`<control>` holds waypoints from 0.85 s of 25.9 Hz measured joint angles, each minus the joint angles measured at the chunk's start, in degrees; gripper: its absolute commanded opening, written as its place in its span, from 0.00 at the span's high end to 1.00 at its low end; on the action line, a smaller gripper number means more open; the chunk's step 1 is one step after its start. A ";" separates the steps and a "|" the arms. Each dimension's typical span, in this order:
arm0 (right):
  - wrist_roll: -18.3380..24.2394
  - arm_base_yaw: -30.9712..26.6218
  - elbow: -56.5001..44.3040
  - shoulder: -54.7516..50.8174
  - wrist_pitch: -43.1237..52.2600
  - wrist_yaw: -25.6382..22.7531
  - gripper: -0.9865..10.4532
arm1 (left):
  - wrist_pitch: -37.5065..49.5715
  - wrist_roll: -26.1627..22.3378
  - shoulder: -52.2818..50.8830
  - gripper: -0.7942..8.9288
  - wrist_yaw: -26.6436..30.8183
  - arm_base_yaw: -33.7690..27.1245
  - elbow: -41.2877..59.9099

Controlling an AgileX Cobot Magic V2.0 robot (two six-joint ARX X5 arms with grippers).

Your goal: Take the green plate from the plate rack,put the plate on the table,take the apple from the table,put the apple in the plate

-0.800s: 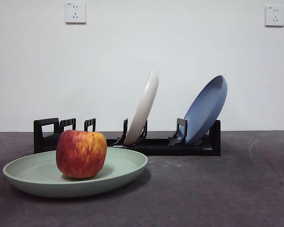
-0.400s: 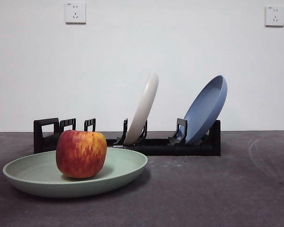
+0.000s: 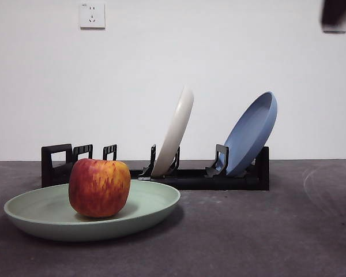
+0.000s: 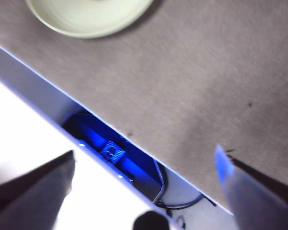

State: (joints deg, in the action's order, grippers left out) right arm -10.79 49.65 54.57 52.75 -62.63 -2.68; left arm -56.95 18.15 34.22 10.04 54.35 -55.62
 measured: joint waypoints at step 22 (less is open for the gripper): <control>-0.83 0.00 -1.57 -0.11 2.64 -1.22 0.91 | -2.71 0.98 2.97 0.92 4.83 0.00 0.00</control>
State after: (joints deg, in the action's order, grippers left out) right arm -11.62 49.65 52.99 52.64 -59.99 -3.90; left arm -59.66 19.14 37.19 14.87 54.35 -55.62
